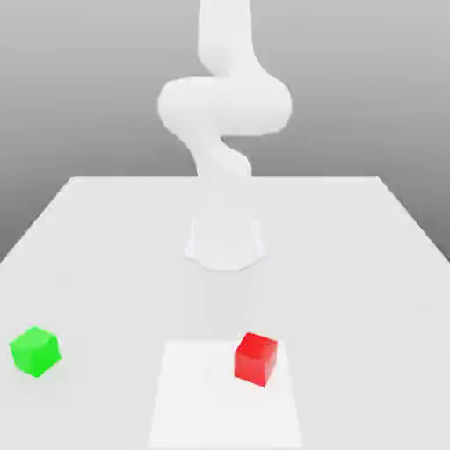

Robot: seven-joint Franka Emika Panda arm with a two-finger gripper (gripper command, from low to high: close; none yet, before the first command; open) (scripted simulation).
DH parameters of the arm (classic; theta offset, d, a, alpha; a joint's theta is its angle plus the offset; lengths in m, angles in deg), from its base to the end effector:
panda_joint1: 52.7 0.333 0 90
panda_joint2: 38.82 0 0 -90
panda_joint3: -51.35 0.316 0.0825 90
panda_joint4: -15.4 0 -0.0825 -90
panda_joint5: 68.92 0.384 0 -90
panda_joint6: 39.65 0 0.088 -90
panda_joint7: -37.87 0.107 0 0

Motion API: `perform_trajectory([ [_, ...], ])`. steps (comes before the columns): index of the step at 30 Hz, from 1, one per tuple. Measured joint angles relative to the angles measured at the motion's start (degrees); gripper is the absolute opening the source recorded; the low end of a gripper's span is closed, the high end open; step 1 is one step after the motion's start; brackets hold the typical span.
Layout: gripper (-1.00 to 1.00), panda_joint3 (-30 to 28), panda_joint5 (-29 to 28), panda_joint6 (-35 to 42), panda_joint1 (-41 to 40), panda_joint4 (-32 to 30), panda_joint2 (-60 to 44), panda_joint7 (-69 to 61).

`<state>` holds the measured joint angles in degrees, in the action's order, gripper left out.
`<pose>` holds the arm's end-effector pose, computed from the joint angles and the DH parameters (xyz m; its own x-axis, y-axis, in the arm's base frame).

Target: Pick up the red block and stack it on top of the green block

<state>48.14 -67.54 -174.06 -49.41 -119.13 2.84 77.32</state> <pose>0.3765 -0.0062 0.6649 0.5879 -0.6572 0.4717 -0.4652 -0.7517 -0.4675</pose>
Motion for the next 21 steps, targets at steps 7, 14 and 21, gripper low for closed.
perform_trajectory([
  [7,0.0,-7.3,3.6,-7.4,8.8,-7.8,-12.5,-18.0],
  [14,0.0,-11.0,6.1,-14.6,15.5,-15.4,-24.8,-34.6],
  [21,0.0,-11.4,3.7,-22.1,18.4,-23.1,-35.8,-47.8],
])
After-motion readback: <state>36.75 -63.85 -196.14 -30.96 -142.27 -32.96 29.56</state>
